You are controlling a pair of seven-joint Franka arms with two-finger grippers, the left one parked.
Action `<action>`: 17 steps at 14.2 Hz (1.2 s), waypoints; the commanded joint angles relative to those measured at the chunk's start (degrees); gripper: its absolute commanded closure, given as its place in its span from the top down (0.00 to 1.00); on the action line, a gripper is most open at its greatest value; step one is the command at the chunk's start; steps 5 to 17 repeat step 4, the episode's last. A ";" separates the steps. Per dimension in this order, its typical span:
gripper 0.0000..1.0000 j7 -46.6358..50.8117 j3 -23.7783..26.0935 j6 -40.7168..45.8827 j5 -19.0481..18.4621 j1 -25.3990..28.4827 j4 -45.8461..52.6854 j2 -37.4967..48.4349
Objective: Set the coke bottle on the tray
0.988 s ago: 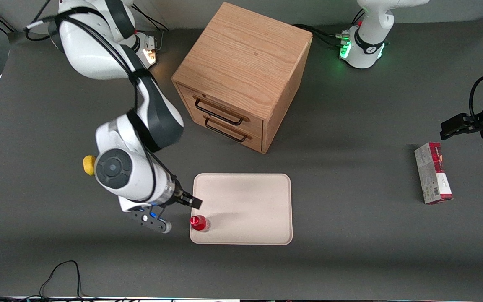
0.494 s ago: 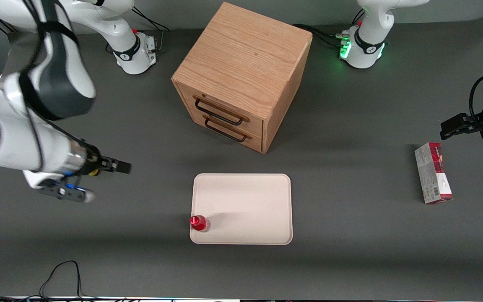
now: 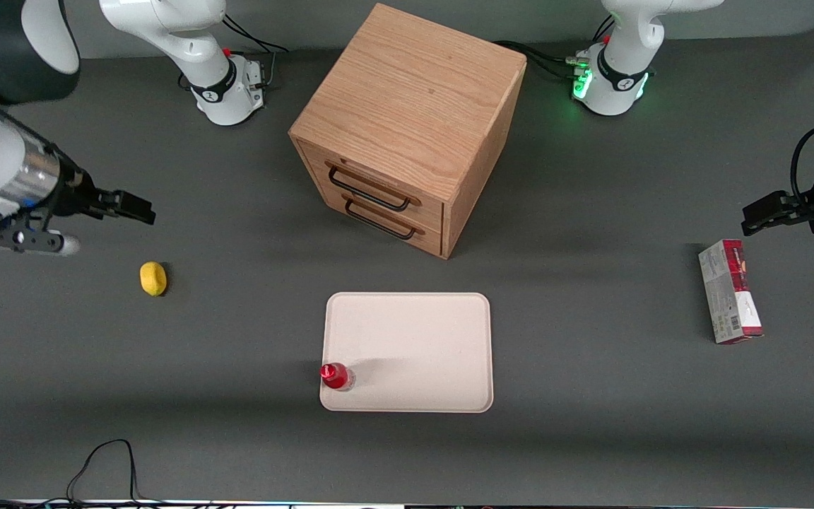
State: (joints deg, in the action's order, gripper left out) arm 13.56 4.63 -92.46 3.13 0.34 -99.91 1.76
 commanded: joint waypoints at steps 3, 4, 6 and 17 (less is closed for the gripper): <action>1.00 -5.46 -7.16 -0.98 -1.03 8.69 0.85 0.08; 1.00 -7.56 -7.27 0.42 -1.11 8.97 0.86 0.08; 1.00 -7.56 -7.27 0.42 -1.11 8.97 0.86 0.08; 1.00 -7.56 -7.27 0.42 -1.11 8.97 0.86 0.08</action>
